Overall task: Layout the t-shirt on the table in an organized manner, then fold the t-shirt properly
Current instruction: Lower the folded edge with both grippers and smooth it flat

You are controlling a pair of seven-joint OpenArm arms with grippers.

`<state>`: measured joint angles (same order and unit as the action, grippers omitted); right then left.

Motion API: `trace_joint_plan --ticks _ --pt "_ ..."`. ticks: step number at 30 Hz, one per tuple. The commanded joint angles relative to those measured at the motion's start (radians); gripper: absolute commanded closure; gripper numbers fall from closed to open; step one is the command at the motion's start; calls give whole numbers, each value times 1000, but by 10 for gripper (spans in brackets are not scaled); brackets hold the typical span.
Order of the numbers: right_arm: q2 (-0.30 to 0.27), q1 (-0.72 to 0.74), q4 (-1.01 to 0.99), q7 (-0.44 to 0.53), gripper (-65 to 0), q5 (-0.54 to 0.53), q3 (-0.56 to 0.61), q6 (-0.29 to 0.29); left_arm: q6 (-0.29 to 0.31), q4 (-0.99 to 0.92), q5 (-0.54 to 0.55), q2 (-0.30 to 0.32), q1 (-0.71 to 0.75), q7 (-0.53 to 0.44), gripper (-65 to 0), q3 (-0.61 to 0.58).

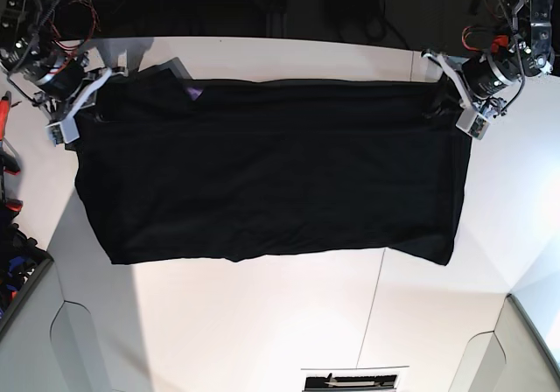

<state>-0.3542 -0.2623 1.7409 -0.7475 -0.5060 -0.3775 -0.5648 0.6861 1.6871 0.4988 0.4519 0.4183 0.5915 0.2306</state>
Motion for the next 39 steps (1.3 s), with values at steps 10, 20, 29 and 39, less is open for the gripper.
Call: trace_joint_plan --ticks 10,20,29,39 --pt "-14 -25 77 18 0 -119 -139 -4 12 182 88 17 50 -26 -49 113" --pt "-36 137 50 38 0 -130 -221 4 12 204 223 50 50 2 -140 216" --pt "-95 428 -316 129 -284 -96 -117 11 12 179 222 61 69 34 -140 216" --pt "-96 831 -914 302 -298 51 55 28 12 134 219 61 103 34 -140 216"
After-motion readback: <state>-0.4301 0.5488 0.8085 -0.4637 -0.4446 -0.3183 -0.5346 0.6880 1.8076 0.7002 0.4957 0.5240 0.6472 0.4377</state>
